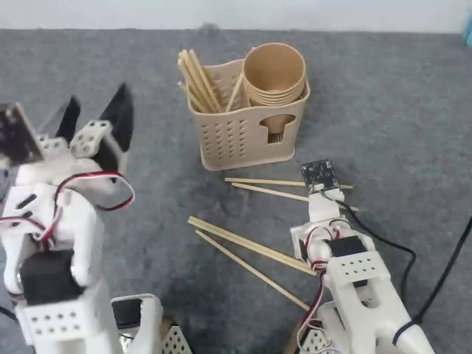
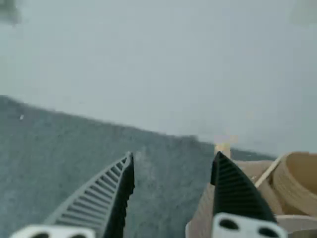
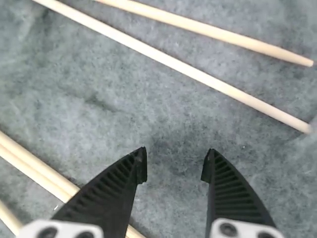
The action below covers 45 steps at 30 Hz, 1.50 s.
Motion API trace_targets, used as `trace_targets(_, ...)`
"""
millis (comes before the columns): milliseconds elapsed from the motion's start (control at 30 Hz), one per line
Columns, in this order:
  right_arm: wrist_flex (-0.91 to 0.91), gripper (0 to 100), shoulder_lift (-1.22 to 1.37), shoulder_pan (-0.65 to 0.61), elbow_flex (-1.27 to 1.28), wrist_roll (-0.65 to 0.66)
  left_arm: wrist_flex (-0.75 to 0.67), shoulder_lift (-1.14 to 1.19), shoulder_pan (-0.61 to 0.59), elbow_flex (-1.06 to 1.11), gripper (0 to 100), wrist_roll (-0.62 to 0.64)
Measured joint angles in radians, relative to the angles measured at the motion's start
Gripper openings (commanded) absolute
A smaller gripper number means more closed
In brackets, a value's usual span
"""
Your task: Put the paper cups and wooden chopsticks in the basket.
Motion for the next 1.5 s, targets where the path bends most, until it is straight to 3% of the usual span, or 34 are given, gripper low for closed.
trace_targets(133,0.000,18.8,0.000,0.000,0.000,0.000,-0.072,0.026,-0.057,0.227,24,0.000)
trace_targets(433,0.000,18.8,0.000,0.000,0.000,0.000,-0.552,0.054,-0.086,0.829,24,-0.011)
trace_targets(667,0.028,18.8,-0.008,0.000,0.000,0.000,-0.565,0.055,-0.115,0.836,24,-0.048)
trace_targets(1000,0.288,18.8,-0.008,-0.003,-0.176,0.000,-0.565,0.055,-0.118,0.836,24,-0.048)
trace_targets(1233,0.514,18.9,-0.008,-0.123,-0.339,0.000,-0.565,0.061,-0.118,0.836,24,-0.048)
trace_targets(1500,0.511,18.8,-0.008,-0.298,-0.345,0.002,-0.565,0.358,-0.195,0.671,24,-0.048)
